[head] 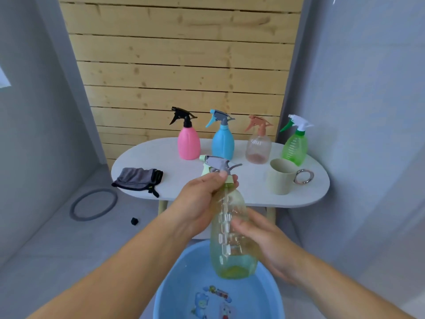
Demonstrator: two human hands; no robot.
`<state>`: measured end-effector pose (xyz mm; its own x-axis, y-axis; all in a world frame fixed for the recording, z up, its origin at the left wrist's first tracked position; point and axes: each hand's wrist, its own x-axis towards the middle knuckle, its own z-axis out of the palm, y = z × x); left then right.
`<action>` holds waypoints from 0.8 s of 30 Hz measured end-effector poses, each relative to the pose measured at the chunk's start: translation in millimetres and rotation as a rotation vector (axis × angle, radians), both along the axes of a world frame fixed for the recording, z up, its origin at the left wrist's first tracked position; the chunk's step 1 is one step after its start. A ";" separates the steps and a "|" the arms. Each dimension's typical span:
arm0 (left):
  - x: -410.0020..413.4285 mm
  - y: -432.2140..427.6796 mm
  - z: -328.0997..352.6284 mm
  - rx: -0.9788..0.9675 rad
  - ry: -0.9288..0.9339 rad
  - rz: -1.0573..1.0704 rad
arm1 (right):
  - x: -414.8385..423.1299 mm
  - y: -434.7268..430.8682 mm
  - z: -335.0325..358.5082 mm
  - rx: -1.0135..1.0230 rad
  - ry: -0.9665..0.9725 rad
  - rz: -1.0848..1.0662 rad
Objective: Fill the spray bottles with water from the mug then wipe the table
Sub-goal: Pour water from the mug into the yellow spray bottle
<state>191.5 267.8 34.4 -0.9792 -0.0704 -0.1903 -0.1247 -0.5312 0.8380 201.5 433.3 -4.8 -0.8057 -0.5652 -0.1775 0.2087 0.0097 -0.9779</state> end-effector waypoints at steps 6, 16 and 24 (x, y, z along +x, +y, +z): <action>-0.8 -0.2 -4.9 -0.092 0.024 -0.014 | -4.2 -6.1 -5.2 0.147 0.192 -0.034; -3.5 -5.7 -15.4 -0.242 0.060 0.067 | -9.6 -11.4 -8.0 0.210 0.262 -0.101; -9.9 -2.6 -16.2 -0.145 0.046 0.062 | -17.2 -10.1 -9.6 0.296 0.304 -0.155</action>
<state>181.6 265.2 18.2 -0.9796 -0.1548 -0.1284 -0.0546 -0.4098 0.9105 184.3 423.2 -14.4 -0.9173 -0.3943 -0.0555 -0.0668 0.2899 -0.9547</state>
